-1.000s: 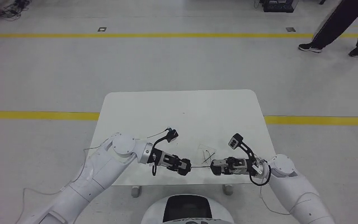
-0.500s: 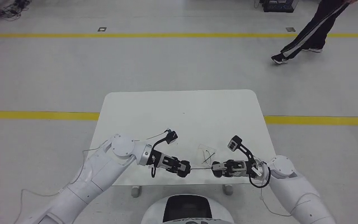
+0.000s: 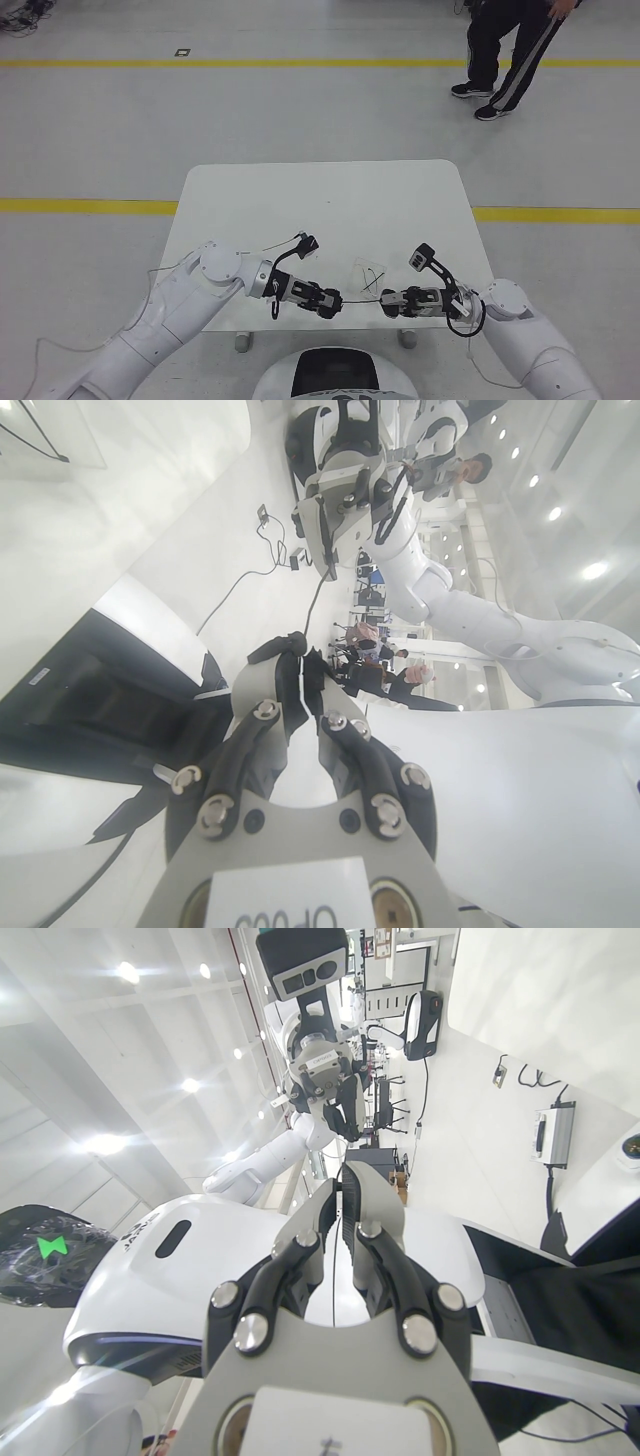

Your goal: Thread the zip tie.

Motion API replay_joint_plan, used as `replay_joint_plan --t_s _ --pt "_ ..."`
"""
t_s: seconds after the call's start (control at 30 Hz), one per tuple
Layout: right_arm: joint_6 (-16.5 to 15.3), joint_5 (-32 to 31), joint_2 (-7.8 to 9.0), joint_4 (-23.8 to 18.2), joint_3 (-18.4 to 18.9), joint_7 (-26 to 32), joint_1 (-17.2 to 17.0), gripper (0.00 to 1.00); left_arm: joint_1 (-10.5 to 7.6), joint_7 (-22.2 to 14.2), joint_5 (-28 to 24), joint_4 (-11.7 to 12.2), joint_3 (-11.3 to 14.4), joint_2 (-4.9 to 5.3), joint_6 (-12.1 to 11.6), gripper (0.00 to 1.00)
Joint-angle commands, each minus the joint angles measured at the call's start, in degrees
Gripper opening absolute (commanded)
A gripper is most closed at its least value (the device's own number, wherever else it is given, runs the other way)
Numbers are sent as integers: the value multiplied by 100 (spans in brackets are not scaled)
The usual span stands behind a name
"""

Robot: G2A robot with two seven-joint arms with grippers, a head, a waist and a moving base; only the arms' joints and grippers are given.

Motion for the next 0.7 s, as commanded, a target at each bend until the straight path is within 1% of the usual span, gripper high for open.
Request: replay_joint_plan --t_s 0.0,0.1,0.23,0.47,0.5,0.53,0.57,0.6,0.67 --pt "-12 34 5 41 36 -43 -8 0 2 56 -30 30 -11 9 18 100" --pt "-60 147 17 65 124 -60 -33 0 33 172 -27 94 -60 33 32 100" --pt "-135 209 39 121 242 -86 -99 0 33 172 -27 94 -60 33 32 100" --pt "-173 267 44 151 270 -40 -135 0 41 210 -22 93 -55 32 39 100" --pt "-173 267 44 151 270 -40 -135 0 57 244 0 51 -6 25 58 100" --pt "-173 267 44 151 270 -40 -135 0 21 232 35 11 58 13 112 100" --pt "-148 238 40 116 256 -140 -146 0 -15 200 -22 -19 103 -4 95 100" --pt "-136 209 39 78 249 -192 -163 0 -57 173 -88 0 142 -20 83 100" --pt "-133 323 41 25 263 -108 -205 0 -216 58 -259 61 263 -78 52 100"
